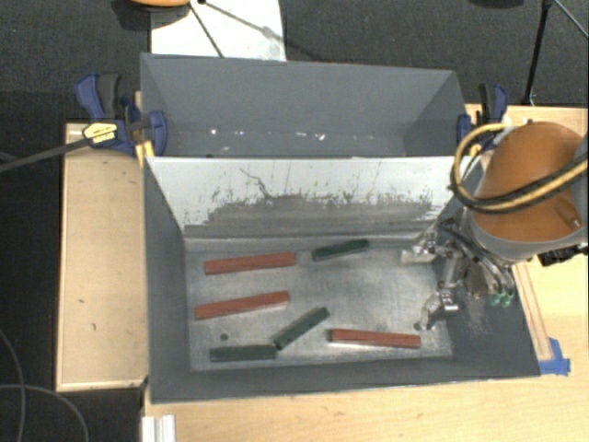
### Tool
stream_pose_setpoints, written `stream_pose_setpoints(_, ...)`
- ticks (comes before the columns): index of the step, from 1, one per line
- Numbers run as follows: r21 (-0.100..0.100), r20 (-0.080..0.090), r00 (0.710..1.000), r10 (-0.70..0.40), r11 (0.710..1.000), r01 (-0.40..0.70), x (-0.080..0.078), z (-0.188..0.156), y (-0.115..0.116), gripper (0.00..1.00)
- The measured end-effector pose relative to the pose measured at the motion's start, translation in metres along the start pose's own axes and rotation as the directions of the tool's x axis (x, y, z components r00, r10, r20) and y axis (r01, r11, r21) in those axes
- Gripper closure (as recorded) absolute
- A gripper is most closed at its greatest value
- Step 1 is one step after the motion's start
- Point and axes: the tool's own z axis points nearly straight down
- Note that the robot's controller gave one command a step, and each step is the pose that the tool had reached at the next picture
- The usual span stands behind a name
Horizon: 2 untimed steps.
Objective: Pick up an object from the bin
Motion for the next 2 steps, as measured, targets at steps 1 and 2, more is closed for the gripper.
stream_pose_setpoints(1, 0.002, 0.006, 0.999, -0.033, 0.999, 0.033, 0.015, 0.02, 0.023, 0.0)
stream_pose_setpoints(2, -0.001, -0.021, 0.999, -0.042, 0.999, 0.042, 0.012, 0.102, 0.022, 1.0)
